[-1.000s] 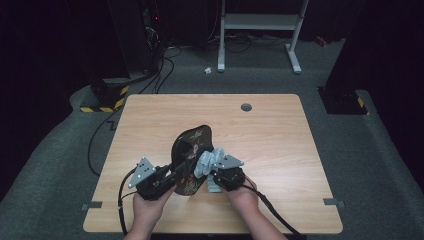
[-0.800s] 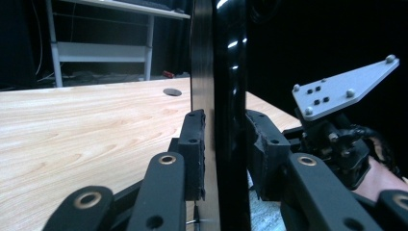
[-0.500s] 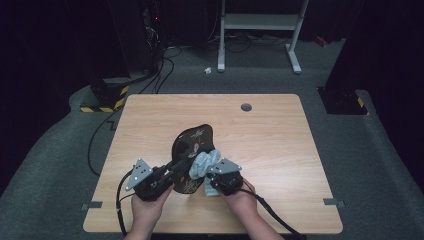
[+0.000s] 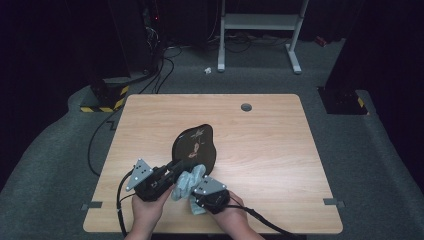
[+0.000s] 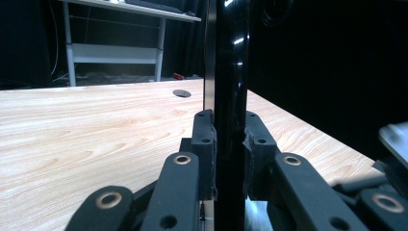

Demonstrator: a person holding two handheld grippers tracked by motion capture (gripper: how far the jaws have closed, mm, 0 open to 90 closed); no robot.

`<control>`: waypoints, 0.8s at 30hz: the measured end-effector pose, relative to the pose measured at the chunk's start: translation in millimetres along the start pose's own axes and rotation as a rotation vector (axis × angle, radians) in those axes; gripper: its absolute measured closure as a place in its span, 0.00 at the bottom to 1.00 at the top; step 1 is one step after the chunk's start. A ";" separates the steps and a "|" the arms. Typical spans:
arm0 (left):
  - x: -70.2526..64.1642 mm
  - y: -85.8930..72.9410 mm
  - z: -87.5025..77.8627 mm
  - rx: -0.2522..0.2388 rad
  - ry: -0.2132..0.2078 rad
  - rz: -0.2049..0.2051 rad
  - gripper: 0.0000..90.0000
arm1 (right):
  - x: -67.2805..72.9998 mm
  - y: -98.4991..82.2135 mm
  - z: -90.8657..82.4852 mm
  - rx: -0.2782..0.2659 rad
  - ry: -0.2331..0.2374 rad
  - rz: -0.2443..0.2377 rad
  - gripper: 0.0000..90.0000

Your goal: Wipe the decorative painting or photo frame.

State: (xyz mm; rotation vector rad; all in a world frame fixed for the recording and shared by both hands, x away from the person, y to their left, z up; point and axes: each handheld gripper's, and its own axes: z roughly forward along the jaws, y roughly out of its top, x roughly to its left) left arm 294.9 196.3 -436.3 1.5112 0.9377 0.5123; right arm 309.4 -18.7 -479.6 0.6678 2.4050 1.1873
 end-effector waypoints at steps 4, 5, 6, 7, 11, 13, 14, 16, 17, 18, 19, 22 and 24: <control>-0.4 -0.2 0.1 -0.002 0.000 0.001 0.87 | -33.5 -3.4 2.5 0.001 -0.068 0.087 0.75; -0.4 -0.2 0.0 -0.002 0.000 0.003 0.87 | -40.3 -4.3 2.9 0.004 -0.086 0.102 0.75; -0.5 -0.3 0.1 -0.003 0.000 0.003 0.87 | -45.8 -5.3 3.2 0.008 -0.098 0.113 0.75; -0.6 -0.4 0.0 -0.003 0.002 0.003 0.87 | -49.1 -6.2 3.5 0.011 -0.099 0.125 0.75; -0.9 -0.7 0.2 -0.006 0.005 0.002 0.87 | -33.5 -7.5 3.2 0.016 -0.065 0.085 0.75; -1.2 -0.8 0.2 -0.006 0.007 0.002 0.87 | -15.6 -8.5 3.5 0.020 -0.032 0.054 0.75; -1.3 -0.7 0.2 -0.006 0.008 0.002 0.87 | -6.7 -9.9 4.1 0.020 -0.016 0.039 0.75; -1.4 -0.8 0.0 -0.006 0.010 0.001 0.87 | 8.5 -13.4 5.3 0.024 0.020 0.017 0.75; -1.4 -0.9 -0.1 -0.007 0.009 0.001 0.87 | 14.7 -15.0 6.0 0.028 0.034 0.006 0.75; -1.6 -1.0 -0.1 -0.007 0.008 0.000 0.87 | 19.7 -16.5 6.6 0.033 0.041 -0.011 0.75; -1.6 -1.0 -0.2 -0.006 0.008 -0.001 0.87 | 22.6 -18.0 7.4 0.039 0.042 -0.023 0.75; -1.7 -0.9 -0.3 -0.006 0.007 -0.001 0.87 | 17.6 -22.6 10.6 0.058 0.041 -0.018 0.75; -1.5 -1.0 -0.4 -0.006 0.006 -0.001 0.87 | 10.0 -26.1 13.8 0.080 0.028 0.001 0.75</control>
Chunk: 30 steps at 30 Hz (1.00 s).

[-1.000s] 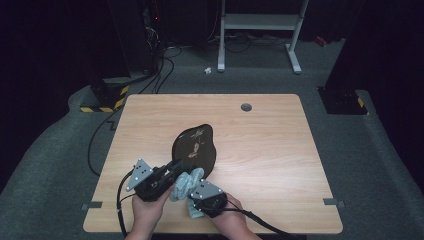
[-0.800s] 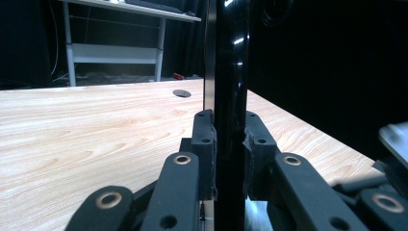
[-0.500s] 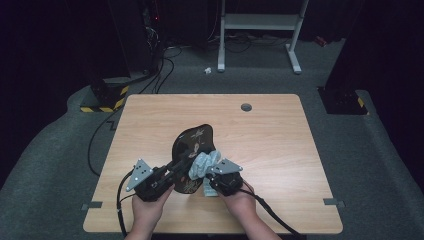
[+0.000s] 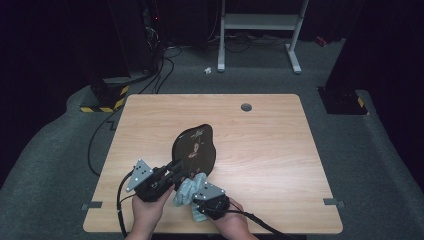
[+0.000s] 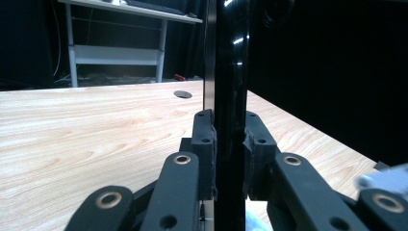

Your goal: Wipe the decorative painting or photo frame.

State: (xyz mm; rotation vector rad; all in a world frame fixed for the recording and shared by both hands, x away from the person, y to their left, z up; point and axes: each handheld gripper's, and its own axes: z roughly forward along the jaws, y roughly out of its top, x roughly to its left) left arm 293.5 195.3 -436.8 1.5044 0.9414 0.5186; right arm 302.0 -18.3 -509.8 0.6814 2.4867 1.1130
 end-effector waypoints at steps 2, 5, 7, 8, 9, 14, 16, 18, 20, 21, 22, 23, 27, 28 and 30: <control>0.6 0.1 0.0 0.000 -0.001 -0.001 0.87 | -11.4 -3.7 3.8 0.019 -0.015 0.018 0.75; 0.8 -0.1 -0.3 0.000 -0.003 -0.003 0.87 | -31.6 -7.6 8.1 0.037 -0.052 0.052 0.75; 0.8 -0.2 -0.4 -0.001 -0.004 -0.005 0.87 | -46.1 -8.6 9.3 0.047 -0.082 0.073 0.75; 1.0 -0.3 -0.4 -0.001 -0.005 -0.006 0.87 | -53.2 -8.9 9.9 0.051 -0.097 0.088 0.75; 1.1 -0.3 -0.5 -0.002 -0.005 -0.006 0.87 | -60.3 -9.0 10.3 0.056 -0.115 0.099 0.75; 1.0 -0.4 -0.3 -0.003 -0.005 -0.005 0.87 | -92.5 -9.0 13.3 0.077 -0.213 0.164 0.75; 0.5 -0.4 0.0 -0.003 -0.001 -0.003 0.87 | -97.5 -8.7 15.6 0.081 -0.223 0.174 0.75; -0.2 -0.5 0.1 -0.004 0.003 -0.002 0.87 | -94.8 -7.5 17.3 0.087 -0.224 0.160 0.75; -0.5 -0.6 -0.1 -0.004 0.005 0.001 0.87 | -87.5 -7.2 18.0 0.088 -0.207 0.143 0.75; -0.5 -0.6 -0.1 -0.004 0.006 0.001 0.87 | -82.4 -7.5 17.8 0.086 -0.200 0.133 0.75; -0.5 -0.7 -0.1 -0.004 0.006 0.001 0.87 | -76.6 -8.1 17.1 0.082 -0.189 0.124 0.75; -0.5 -0.8 -0.1 -0.005 0.006 0.000 0.87 | -70.6 -8.5 16.2 0.076 -0.172 0.115 0.75; -0.2 -0.9 0.2 -0.007 0.004 -0.004 0.87 | -36.1 -7.7 10.4 0.054 -0.088 0.062 0.75; -0.1 -1.0 0.2 -0.007 0.004 -0.004 0.87 | -26.7 -7.8 9.8 0.050 -0.070 0.045 0.75; 0.1 -1.0 0.3 -0.008 0.003 -0.006 0.87 | -10.5 -8.0 8.8 0.043 -0.037 0.021 0.75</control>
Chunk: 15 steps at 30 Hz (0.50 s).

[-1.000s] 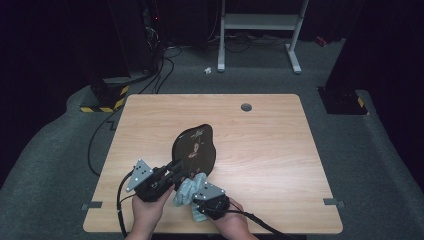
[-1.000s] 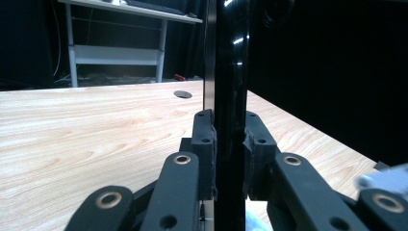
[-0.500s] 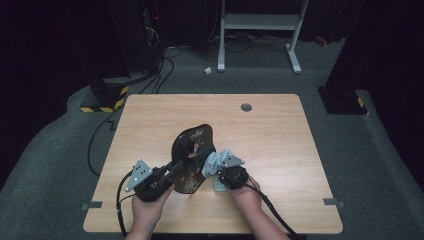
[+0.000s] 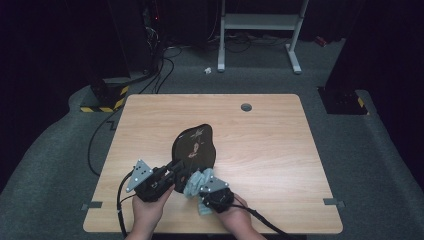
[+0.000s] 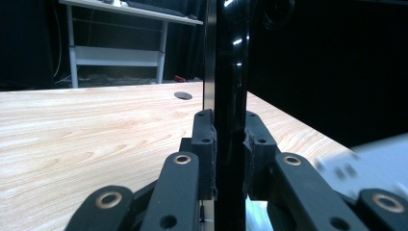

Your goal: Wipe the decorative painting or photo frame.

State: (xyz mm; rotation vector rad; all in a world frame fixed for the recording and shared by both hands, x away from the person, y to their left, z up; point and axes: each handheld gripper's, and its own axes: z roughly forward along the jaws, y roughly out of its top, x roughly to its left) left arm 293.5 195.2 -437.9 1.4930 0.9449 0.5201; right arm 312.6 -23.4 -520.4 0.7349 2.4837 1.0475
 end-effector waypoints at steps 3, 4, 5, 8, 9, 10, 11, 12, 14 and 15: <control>0.4 0.0 0.0 -0.001 -0.002 -0.002 0.87 | 16.2 0.2 -1.7 -0.009 0.039 -0.018 0.75; 0.5 0.2 -0.2 0.001 -0.003 -0.002 0.87 | 19.9 0.5 -2.1 -0.012 0.040 -0.028 0.75; 0.6 0.2 -0.2 0.001 -0.003 -0.002 0.87 | 21.2 0.8 -2.4 -0.013 0.041 -0.032 0.75; 0.4 0.4 -0.2 0.002 -0.003 -0.003 0.87 | 13.6 2.5 -2.6 -0.007 0.044 -0.025 0.75; 0.6 0.3 -0.3 0.002 -0.002 -0.004 0.87 | 9.4 3.7 -2.5 -0.009 0.037 -0.023 0.75; 0.9 0.3 -0.2 0.002 -0.002 -0.005 0.87 | 4.5 5.0 -2.3 -0.011 0.029 -0.014 0.75; 1.0 0.4 -0.3 0.003 0.001 -0.005 0.87 | -1.3 6.3 -1.8 -0.011 0.021 -0.008 0.75; 1.0 0.4 -0.3 0.003 0.001 -0.005 0.87 | -8.9 8.1 -0.8 -0.013 0.005 0.005 0.75; 2.0 0.4 -0.9 0.004 0.004 -0.009 0.87 | -22.5 10.1 1.0 -0.012 -0.026 0.024 0.75; 2.2 0.4 -1.0 0.004 0.003 -0.009 0.87 | -31.0 11.0 1.6 -0.013 -0.046 0.040 0.75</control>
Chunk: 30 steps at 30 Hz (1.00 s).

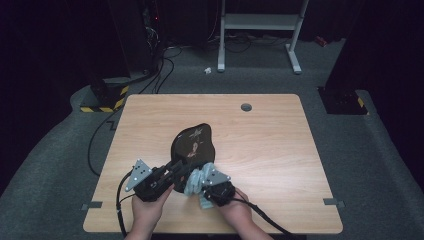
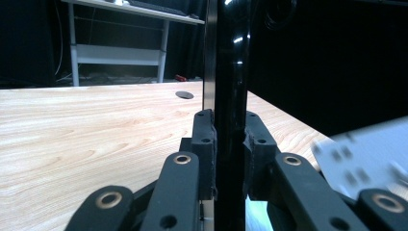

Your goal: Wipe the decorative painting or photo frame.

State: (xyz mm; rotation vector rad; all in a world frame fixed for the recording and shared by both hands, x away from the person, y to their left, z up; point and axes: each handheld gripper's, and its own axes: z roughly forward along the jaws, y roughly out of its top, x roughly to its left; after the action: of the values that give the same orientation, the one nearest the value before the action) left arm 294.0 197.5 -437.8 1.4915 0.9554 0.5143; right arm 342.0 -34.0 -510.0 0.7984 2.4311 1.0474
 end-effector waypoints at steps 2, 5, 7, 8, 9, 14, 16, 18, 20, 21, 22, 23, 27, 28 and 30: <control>0.0 -0.1 -0.1 0.000 0.000 0.001 0.87 | -8.9 1.0 0.9 0.000 -0.023 0.016 0.75; -0.3 -0.3 0.2 -0.002 0.000 0.001 0.87 | -37.0 5.4 1.7 -0.006 -0.097 0.092 0.75; -0.2 -0.4 0.2 -0.005 0.000 0.000 0.87 | -38.1 9.9 -1.9 -0.015 -0.107 0.087 0.75; 0.0 -0.5 0.1 -0.004 0.000 0.002 0.87 | -35.1 12.3 -4.4 -0.023 -0.105 0.075 0.75; -0.1 -0.5 0.2 -0.004 0.000 0.002 0.87 | -30.4 14.3 -7.0 -0.029 -0.099 0.063 0.75; -0.3 -0.7 0.6 -0.006 0.001 0.003 0.87 | 8.2 21.7 -21.0 -0.071 -0.041 -0.032 0.75; -0.1 -0.7 0.5 -0.006 0.000 0.001 0.87 | 24.9 22.9 -25.4 -0.088 -0.003 -0.052 0.75; 0.2 -0.7 0.4 -0.006 -0.001 -0.001 0.87 | 40.0 23.3 -28.1 -0.097 0.026 -0.083 0.75; 0.5 -0.7 0.4 -0.007 -0.003 -0.006 0.87 | 52.3 22.6 -29.3 -0.099 0.044 -0.118 0.75; 0.6 -0.7 0.3 -0.007 -0.003 -0.007 0.87 | 56.4 22.1 -29.4 -0.098 0.054 -0.127 0.75; 0.7 -0.7 0.2 -0.006 -0.003 -0.005 0.87 | 59.3 21.5 -29.5 -0.096 0.064 -0.131 0.75; 0.6 -0.7 0.3 -0.007 -0.003 -0.005 0.87 | 61.1 21.0 -29.7 -0.095 0.065 -0.140 0.75; 0.5 -0.6 0.4 -0.006 -0.004 -0.004 0.87 | 55.8 22.2 -30.0 -0.093 0.059 -0.134 0.75; 0.4 -0.6 0.4 -0.006 -0.004 -0.004 0.87 | 52.0 23.3 -30.1 -0.095 0.050 -0.127 0.75; 0.5 -0.6 0.4 -0.006 -0.003 -0.005 0.87 | 42.1 25.8 -29.7 -0.098 0.030 -0.101 0.75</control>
State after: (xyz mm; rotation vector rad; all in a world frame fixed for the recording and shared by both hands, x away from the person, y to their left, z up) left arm 294.5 197.6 -438.6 1.4840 0.9536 0.5106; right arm 302.7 -8.9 -476.0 0.6250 2.3967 1.1375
